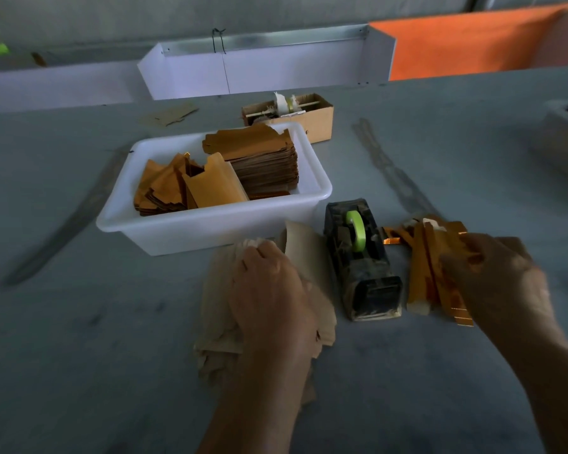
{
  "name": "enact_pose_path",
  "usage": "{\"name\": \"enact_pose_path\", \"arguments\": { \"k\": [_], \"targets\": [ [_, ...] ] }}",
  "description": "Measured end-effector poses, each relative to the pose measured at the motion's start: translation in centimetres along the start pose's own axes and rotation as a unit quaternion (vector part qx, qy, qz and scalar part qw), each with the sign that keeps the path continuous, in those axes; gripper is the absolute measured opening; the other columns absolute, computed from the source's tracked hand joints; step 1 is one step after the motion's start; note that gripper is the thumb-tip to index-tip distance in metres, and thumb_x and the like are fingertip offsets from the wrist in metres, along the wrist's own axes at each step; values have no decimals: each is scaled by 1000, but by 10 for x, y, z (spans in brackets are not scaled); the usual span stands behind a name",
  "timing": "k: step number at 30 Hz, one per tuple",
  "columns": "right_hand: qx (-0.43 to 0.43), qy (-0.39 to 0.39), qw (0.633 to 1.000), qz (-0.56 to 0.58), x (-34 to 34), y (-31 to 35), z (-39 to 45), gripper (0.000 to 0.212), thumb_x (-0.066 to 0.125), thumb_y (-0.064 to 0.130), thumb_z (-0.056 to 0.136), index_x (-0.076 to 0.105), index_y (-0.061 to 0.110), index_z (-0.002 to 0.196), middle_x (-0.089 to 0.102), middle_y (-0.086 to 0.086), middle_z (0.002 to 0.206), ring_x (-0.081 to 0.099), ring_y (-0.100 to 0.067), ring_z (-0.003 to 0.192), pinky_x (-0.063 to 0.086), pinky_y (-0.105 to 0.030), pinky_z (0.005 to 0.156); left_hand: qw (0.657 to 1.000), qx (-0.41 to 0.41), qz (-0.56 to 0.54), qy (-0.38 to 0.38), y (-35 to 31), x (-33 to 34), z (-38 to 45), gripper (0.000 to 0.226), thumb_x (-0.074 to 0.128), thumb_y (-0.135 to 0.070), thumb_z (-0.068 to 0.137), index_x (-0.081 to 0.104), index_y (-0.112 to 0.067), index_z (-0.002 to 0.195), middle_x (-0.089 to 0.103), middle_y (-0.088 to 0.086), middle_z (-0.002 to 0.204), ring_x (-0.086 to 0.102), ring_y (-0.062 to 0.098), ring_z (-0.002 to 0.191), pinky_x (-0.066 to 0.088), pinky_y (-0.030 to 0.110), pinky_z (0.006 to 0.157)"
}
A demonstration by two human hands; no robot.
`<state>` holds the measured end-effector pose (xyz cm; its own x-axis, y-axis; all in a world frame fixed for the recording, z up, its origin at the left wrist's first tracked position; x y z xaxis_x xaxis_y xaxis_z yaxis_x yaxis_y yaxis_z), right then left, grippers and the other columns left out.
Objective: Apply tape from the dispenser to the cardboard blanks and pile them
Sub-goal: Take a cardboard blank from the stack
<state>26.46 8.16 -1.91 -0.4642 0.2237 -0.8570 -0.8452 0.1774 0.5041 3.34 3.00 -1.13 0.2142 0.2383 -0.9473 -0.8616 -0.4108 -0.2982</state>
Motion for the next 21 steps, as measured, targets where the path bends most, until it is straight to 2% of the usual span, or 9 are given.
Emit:
{"name": "enact_pose_path", "arguments": {
  "k": [3, 6, 10, 12, 13, 15, 17, 19, 21],
  "targets": [
    [-43, -45, 997, 41, -8, 6, -13, 31, 61, 29, 88, 62, 12, 114, 53, -14, 117, 48, -25, 90, 34, -30, 73, 995, -37, -95, 2, 9, -7, 8, 28, 59, -31, 91, 50, -16, 113, 58, 2, 106, 53, 14, 89, 40, 26, 68],
    [-90, -65, 991, 73, -13, 15, -28, 30, 61, 27, 86, 64, 14, 113, 55, -11, 117, 55, -29, 94, 38, -29, 74, 989, -40, -145, 7, 20, -14, 16, 15, 57, -30, 92, 58, -18, 101, 61, -1, 91, 54, 12, 79, 39, 27, 65],
    [-125, -92, 981, 115, -19, 29, -48, 25, 62, 24, 85, 67, 15, 108, 56, -5, 112, 46, -16, 86, 33, -21, 61, 975, -37, -217, 12, 36, -25, 19, 14, 55, -30, 95, 64, -21, 94, 62, -9, 80, 58, 7, 75, 49, 28, 69],
    [-131, -88, 978, 139, -21, 37, -57, 22, 63, 21, 84, 68, 18, 105, 57, -2, 109, 49, -13, 82, 35, -20, 64, 961, -46, -272, -3, 43, -35, 14, 12, 59, -30, 92, 65, -24, 85, 62, -11, 75, 56, 2, 69, 44, 24, 60],
    [-137, -85, 974, 158, -22, 41, -62, 21, 64, 19, 83, 69, 20, 104, 58, 2, 105, 52, -5, 78, 36, -12, 65, 948, -57, -314, -11, 47, -39, 11, 13, 61, -29, 91, 66, -25, 80, 62, -11, 70, 57, 3, 64, 42, 23, 57],
    [-142, -66, 966, 207, -21, 49, -73, 18, 66, 18, 83, 68, 26, 98, 58, 13, 91, 56, 11, 74, 35, 4, 60, 895, -93, -435, 8, 51, -45, 2, 15, 64, -25, 88, 67, -21, 74, 64, -7, 63, 59, 3, 54, 45, 25, 57],
    [-129, -11, 955, 267, -15, 60, -84, 13, 64, 24, 83, 67, 32, 93, 63, 15, 79, 56, 18, 74, 35, 7, 59, 828, -117, -545, 63, 49, -47, -7, 14, 66, -18, 86, 69, -14, 73, 68, -4, 62, 60, 4, 52, 52, 32, 63],
    [-91, 84, 930, 347, -8, 71, -92, 16, 58, 40, 80, 67, 35, 92, 69, 11, 75, 64, 6, 73, 49, -6, 61, 770, -127, -616, 111, 44, -47, -15, 9, 67, -14, 79, 70, -7, 74, 71, 4, 66, 64, 10, 55, 54, 29, 59],
    [-55, 179, 892, 411, 2, 80, -97, 38, 51, 53, 70, 68, 31, 96, 70, 14, 84, 67, -2, 76, 57, -21, 65, 715, -134, -669, 150, 39, -44, -23, 11, 67, -15, 68, 70, -4, 69, 71, 9, 68, 67, 14, 56, 55, 23, 53]
  ]
}}
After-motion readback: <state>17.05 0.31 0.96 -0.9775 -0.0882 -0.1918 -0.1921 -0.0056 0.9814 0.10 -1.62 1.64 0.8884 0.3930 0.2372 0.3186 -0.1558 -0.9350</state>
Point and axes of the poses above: each hand's wrist, its own z-axis towards the middle knuckle, its own x-axis out of the palm, y = z × x, the point moved 3 cm from there along z, towards the middle knuckle
